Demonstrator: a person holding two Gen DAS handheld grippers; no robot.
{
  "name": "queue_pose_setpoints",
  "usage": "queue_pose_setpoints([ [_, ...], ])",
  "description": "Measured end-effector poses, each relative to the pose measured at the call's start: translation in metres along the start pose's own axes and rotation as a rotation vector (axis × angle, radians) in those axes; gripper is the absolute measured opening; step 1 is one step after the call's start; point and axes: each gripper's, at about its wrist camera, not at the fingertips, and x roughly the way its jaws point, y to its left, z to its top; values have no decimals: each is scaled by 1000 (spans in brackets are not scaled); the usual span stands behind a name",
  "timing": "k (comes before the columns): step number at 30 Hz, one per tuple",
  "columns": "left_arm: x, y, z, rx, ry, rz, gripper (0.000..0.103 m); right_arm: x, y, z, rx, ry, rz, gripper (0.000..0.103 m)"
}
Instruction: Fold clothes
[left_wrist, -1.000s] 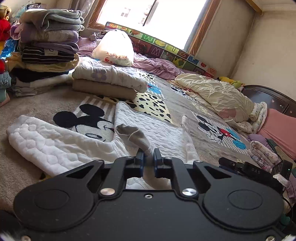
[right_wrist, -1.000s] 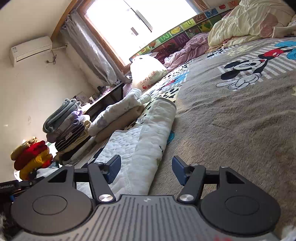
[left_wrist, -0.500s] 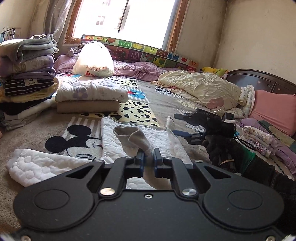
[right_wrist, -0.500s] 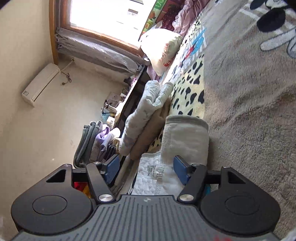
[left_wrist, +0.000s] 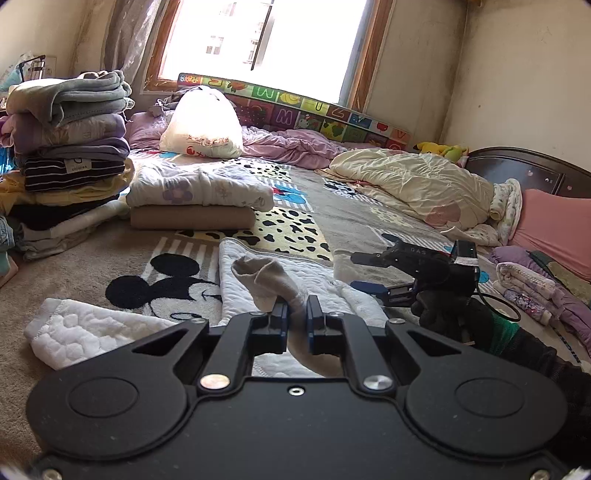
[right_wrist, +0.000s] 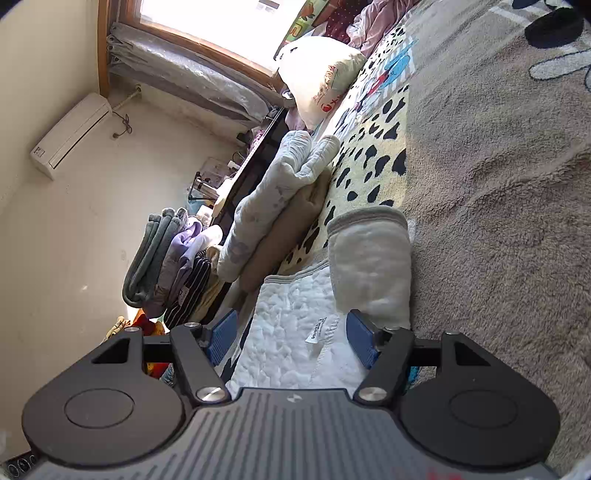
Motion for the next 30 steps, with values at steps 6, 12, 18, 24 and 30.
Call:
queue_pose_setpoints([
  [6, -7, 9, -12, -18, 16, 39, 7, -47, 2, -3, 25, -158, -3, 67],
  [12, -17, 10, -21, -5, 72, 73, 6, -39, -10, 1, 96, -198, 14, 67],
  [18, -15, 9, -30, 20, 127, 90, 6, 6, -25, 11, 131, -119, 6, 74],
  [24, -13, -7, -20, 35, 102, 68, 6, 19, 3, 10, -33, -18, -84, 77],
  [30, -13, -56, 4, 100, 26, -60, 6, -79, 25, 13, -63, -143, -92, 80],
])
